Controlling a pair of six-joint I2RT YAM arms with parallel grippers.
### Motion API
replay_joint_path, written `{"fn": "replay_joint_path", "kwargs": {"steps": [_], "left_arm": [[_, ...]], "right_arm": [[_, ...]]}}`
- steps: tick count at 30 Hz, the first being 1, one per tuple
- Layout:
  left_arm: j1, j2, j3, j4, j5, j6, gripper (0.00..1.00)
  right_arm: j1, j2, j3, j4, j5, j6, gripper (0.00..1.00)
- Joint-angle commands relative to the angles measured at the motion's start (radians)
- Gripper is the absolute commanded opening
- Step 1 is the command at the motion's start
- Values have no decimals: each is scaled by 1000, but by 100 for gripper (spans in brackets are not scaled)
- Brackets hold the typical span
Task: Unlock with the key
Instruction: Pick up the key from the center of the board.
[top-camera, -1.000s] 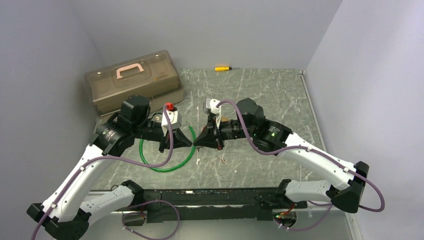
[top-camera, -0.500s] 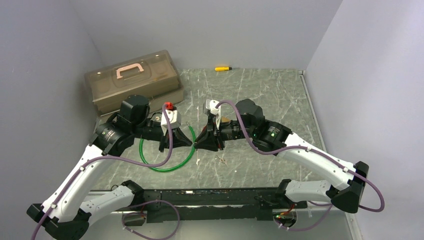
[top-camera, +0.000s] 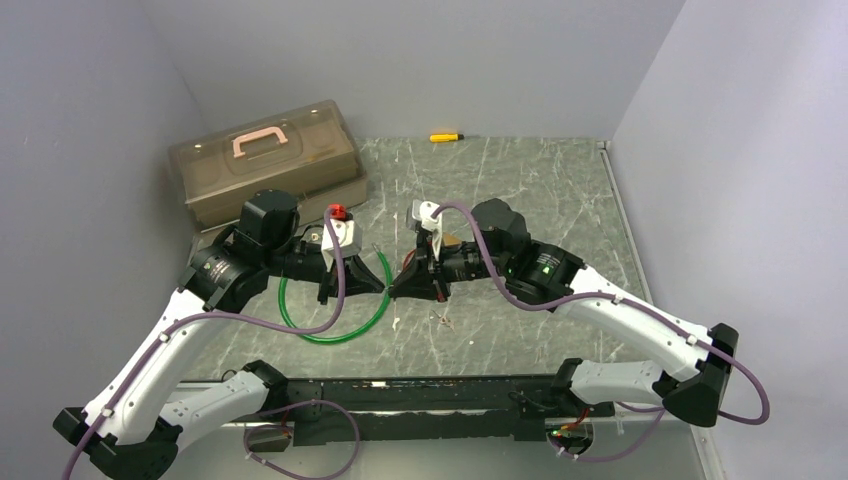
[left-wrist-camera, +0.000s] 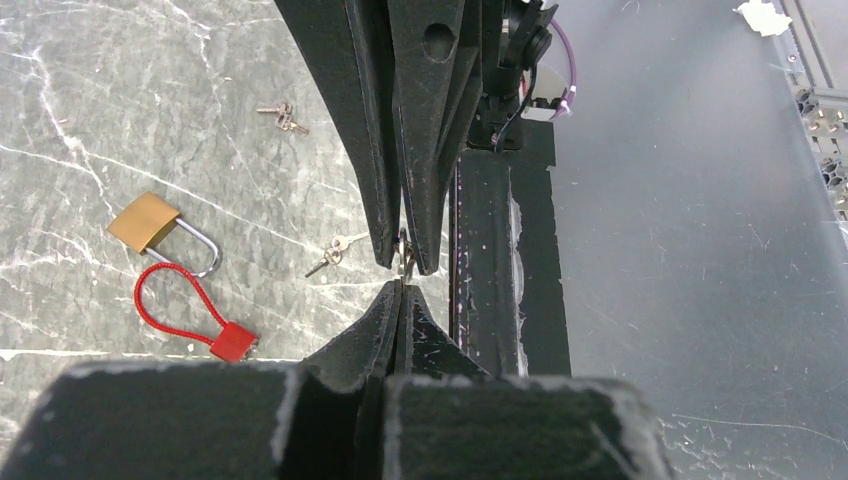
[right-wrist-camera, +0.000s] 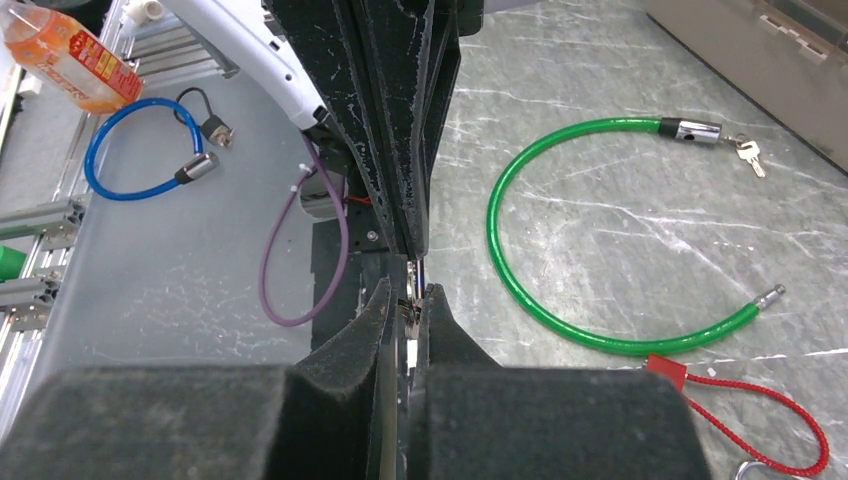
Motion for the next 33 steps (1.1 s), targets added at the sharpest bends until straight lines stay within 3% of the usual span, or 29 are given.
{"fn": "replay_joint_path", "kwargs": {"steps": [1, 14, 17, 20, 25, 33], "left_arm": [[-3, -15, 37, 36, 21, -12, 0], [-2, -1, 56, 52, 4, -43, 4], [0, -1, 61, 46, -12, -39, 18], [-1, -1, 67, 46, -13, -36, 13], [-1, 2, 58, 50, -16, -43, 14], [-1, -9, 13, 14, -2, -17, 61]], "right_arm": [[-1, -42, -17, 41, -24, -17, 0], [-15, -107, -72, 76, -102, 28, 0], [-19, -111, -77, 87, -101, 44, 0], [-26, -119, -86, 95, -102, 51, 0], [-28, -114, -90, 106, -88, 60, 0], [-29, -119, -87, 118, -77, 64, 0]]}}
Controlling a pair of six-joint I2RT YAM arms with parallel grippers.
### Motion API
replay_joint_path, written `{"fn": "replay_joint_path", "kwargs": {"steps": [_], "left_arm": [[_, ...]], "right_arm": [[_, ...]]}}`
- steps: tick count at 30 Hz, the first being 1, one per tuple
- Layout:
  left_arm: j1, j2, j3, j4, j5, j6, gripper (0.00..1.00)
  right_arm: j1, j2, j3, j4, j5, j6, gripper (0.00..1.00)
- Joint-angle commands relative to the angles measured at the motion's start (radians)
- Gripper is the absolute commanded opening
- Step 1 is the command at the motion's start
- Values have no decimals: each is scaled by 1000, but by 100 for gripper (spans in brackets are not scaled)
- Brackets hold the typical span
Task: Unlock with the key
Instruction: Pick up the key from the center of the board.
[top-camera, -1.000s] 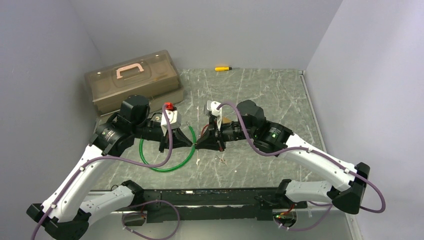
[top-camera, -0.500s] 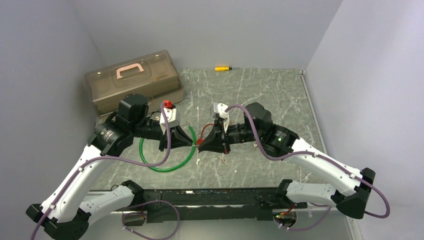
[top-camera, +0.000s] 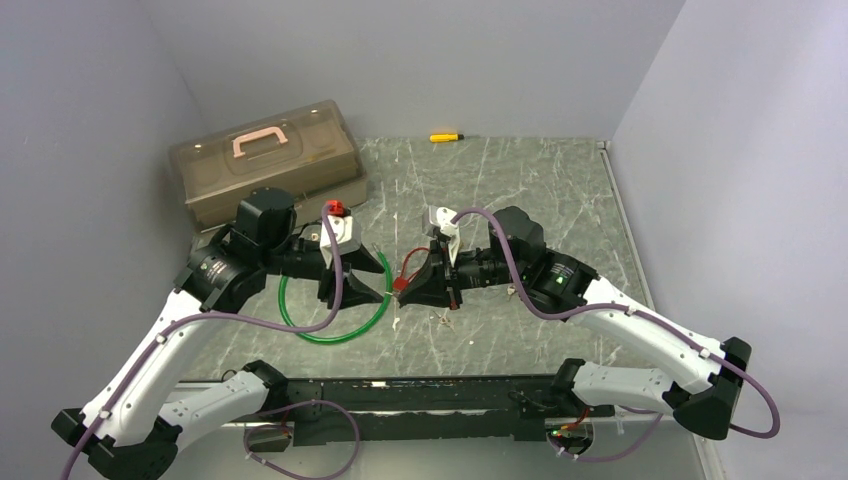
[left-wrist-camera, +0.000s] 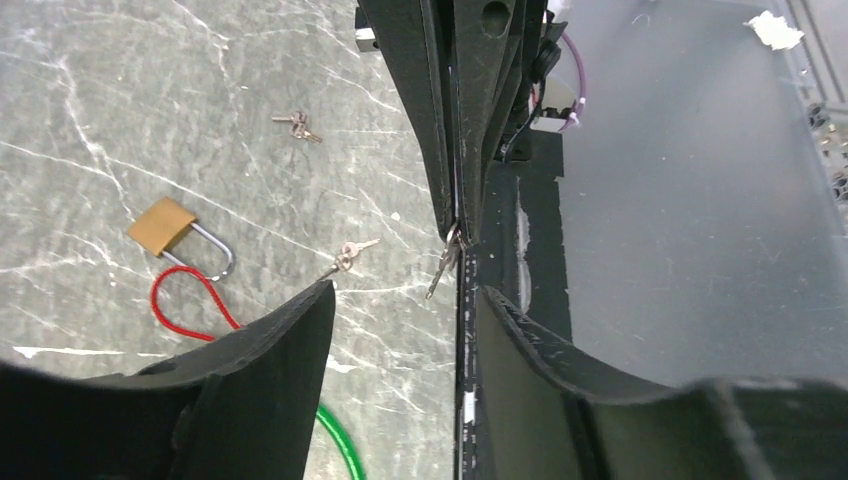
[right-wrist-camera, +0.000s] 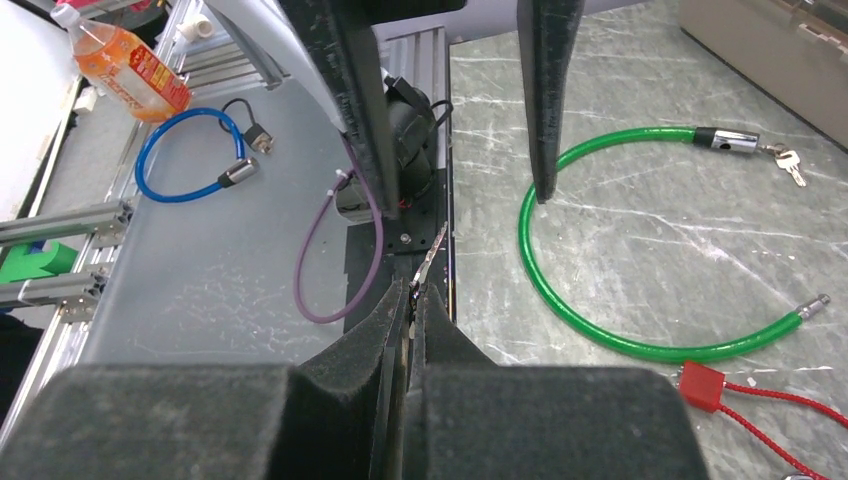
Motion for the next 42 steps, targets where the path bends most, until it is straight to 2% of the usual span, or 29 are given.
{"fn": "replay_joint_path", "kwargs": {"steps": [1, 4, 6, 12, 13, 14, 16, 17, 19, 24, 27, 29, 34, 42], "left_arm": [[4, -11, -19, -3, 22, 12, 66], [4, -7, -26, -2, 23, 15, 68], [4, 2, -24, 7, 25, 12, 64], [3, 29, -4, 26, 76, 5, 39], [3, 30, 0, 11, 81, 18, 42], [4, 30, 2, -1, 68, 33, 52], [3, 20, -7, -14, 22, 57, 80], [5, 18, -12, -26, -6, 78, 89], [11, 31, -22, -53, -64, 131, 96], [144, 133, -39, -159, -52, 374, 99], [177, 224, -40, -241, -104, 615, 99], [176, 281, -61, -252, -155, 777, 99], [144, 400, -109, -90, -278, 1086, 99], [35, 662, 7, -45, -252, 1400, 99]], "right_arm": [[-4, -25, 9, 54, -7, 8, 0], [-5, -22, 8, 67, -14, 13, 0], [-5, -19, 12, 77, -19, 17, 0], [-5, -18, 8, 94, -10, 20, 0], [-5, -20, 3, 96, -7, 20, 0], [-5, -23, -1, 91, -2, 18, 0], [-8, -33, -9, 71, 16, 10, 0], [-11, -41, -15, 58, 26, 5, 0], [-29, -61, -39, 42, 37, 6, 0], [-111, -129, -111, 33, 19, 51, 0], [-157, -174, -156, 39, 19, 74, 0], [-180, -197, -171, 31, 22, 80, 0], [-211, -231, -176, 21, 46, 89, 0], [-331, -288, -163, 23, 37, 122, 0]]}}
